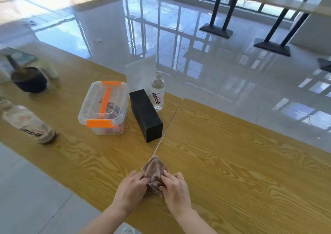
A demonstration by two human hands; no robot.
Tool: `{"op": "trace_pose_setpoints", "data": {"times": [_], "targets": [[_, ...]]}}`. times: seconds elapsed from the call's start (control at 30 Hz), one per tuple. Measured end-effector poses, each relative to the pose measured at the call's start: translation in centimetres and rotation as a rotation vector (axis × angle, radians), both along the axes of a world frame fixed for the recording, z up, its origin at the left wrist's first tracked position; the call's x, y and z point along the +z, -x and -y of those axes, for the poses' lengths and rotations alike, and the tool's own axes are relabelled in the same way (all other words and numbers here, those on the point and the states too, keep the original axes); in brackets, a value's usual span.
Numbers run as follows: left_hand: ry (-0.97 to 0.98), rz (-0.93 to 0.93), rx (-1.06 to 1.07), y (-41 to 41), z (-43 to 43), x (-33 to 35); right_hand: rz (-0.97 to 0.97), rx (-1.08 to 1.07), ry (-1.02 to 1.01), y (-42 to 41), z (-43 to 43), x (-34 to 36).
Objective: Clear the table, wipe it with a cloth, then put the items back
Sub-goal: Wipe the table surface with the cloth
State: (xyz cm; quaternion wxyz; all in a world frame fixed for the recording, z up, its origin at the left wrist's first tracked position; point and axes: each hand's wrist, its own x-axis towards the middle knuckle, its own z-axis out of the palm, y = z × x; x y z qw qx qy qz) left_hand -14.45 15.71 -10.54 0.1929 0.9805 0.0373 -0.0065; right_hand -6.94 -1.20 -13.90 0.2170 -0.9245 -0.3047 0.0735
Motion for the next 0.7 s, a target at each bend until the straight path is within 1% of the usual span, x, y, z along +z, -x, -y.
{"op": "trace_pose_setpoints", "data": {"times": [0.27, 0.37, 0.47, 0.6, 0.7], "targets": [[-0.031, 0.079, 0.172, 2.6, -8.0, -0.5, 0.015, 0.159, -0.049, 0.5, -9.3, 0.1], [-0.052, 0.051, 0.225, 3.6, -10.5, -0.6, -0.008, 0.220, -0.022, 1.2, -12.0, 0.0], [-0.088, 0.023, 0.258, 4.4, -12.5, -0.9, -0.034, 0.242, -0.001, 1.7, -14.1, 0.1], [-0.130, -0.009, 0.354, 4.8, -13.9, -0.7, -0.066, 0.276, 0.048, 1.8, -15.7, 0.4], [-0.096, -0.057, 0.407, 4.8, -13.7, -0.1, -0.134, 0.294, 0.055, 1.2, -15.7, 0.9]]}}
